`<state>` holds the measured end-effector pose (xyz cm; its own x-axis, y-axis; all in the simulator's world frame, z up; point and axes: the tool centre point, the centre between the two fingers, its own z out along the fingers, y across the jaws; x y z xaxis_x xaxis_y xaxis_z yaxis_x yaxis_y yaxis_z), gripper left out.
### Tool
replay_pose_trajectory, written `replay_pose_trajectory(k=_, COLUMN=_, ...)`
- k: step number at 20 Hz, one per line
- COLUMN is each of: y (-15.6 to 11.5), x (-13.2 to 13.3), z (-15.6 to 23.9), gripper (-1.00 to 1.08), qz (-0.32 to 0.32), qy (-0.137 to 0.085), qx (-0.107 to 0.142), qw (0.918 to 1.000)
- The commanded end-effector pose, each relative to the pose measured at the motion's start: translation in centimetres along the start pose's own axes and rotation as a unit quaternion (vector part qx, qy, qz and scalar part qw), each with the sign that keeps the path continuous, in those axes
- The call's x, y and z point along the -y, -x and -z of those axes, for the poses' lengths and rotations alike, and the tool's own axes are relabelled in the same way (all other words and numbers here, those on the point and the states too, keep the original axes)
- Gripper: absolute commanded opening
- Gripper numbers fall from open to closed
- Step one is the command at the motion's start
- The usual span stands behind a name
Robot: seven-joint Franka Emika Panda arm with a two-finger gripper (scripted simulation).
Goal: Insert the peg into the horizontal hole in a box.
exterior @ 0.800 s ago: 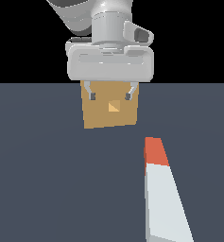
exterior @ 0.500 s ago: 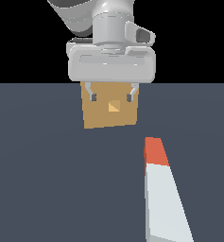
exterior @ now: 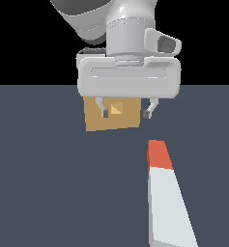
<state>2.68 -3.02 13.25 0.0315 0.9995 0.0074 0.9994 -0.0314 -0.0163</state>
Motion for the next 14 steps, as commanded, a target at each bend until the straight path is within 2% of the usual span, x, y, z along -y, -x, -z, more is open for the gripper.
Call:
replay_pose_trajectory(k=1, y=1.9, x=-1.0, z=-1.0, gripper=1.00, qz=-0.017, qy=0.001, qx=0.001, qw=0.9999)
replay_pose_trajectory(k=8, y=7.5, x=-3.9, z=-3.9, gripper=1.00, qz=-0.066, qy=0.005, qx=0.003, qw=0.9978)
replay_pose_trajectory(k=14, y=10.5, x=-5.2, z=-5.3, gripper=1.00, qz=-0.091, qy=0.008, qx=0.003, qw=0.9958)
